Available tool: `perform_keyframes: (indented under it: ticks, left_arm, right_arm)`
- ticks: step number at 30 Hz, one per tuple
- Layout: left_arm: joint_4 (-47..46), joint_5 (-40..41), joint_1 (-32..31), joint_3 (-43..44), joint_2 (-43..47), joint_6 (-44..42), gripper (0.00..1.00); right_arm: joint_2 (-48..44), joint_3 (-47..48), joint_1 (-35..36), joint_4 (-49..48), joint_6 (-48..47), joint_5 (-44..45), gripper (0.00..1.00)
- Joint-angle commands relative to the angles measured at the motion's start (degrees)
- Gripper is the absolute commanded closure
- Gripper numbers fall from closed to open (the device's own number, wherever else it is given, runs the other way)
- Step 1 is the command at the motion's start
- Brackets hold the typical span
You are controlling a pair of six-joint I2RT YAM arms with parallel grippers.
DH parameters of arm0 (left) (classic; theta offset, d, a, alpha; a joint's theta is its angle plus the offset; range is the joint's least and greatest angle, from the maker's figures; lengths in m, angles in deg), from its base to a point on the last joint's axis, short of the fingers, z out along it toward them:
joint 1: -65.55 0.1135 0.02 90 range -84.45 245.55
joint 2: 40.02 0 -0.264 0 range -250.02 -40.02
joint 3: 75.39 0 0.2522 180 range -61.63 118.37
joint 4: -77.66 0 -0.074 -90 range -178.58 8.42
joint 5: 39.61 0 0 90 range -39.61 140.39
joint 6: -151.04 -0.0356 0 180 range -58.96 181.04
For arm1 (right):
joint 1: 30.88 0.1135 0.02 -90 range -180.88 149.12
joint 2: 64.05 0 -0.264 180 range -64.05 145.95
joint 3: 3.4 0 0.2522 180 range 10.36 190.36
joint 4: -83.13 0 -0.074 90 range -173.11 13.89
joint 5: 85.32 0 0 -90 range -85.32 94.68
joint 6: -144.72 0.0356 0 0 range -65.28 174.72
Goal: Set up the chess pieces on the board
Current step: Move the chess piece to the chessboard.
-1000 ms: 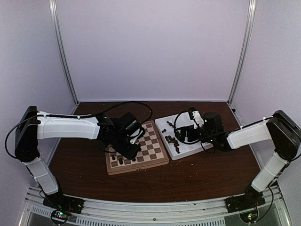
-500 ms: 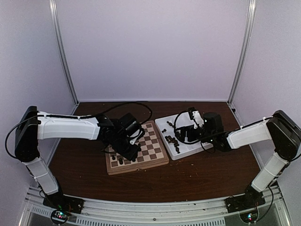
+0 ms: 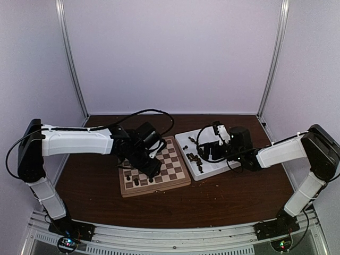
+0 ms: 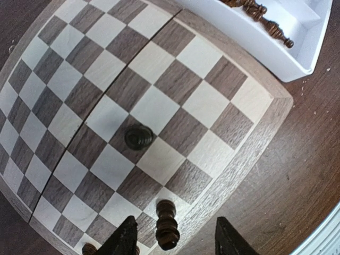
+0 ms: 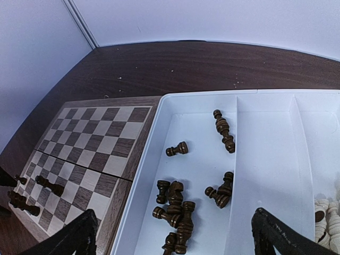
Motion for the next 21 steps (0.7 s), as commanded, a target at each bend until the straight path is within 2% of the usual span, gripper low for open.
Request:
perform_keyframes:
  ticks: [1, 21]
  left_arm:
    - [-1.33, 0.92, 0.87, 3.97, -2.07, -1.78, 0.5]
    - [-1.68, -0.89, 4.67, 11.36, -9.89, -3.91, 0.54]
  right_arm:
    - [0.09, 1.11, -0.54, 0.25, 0.32, -0.28, 0.0]
    - [-0.72, 0.66, -0.61, 0.16, 0.31, 0.1, 0.0]
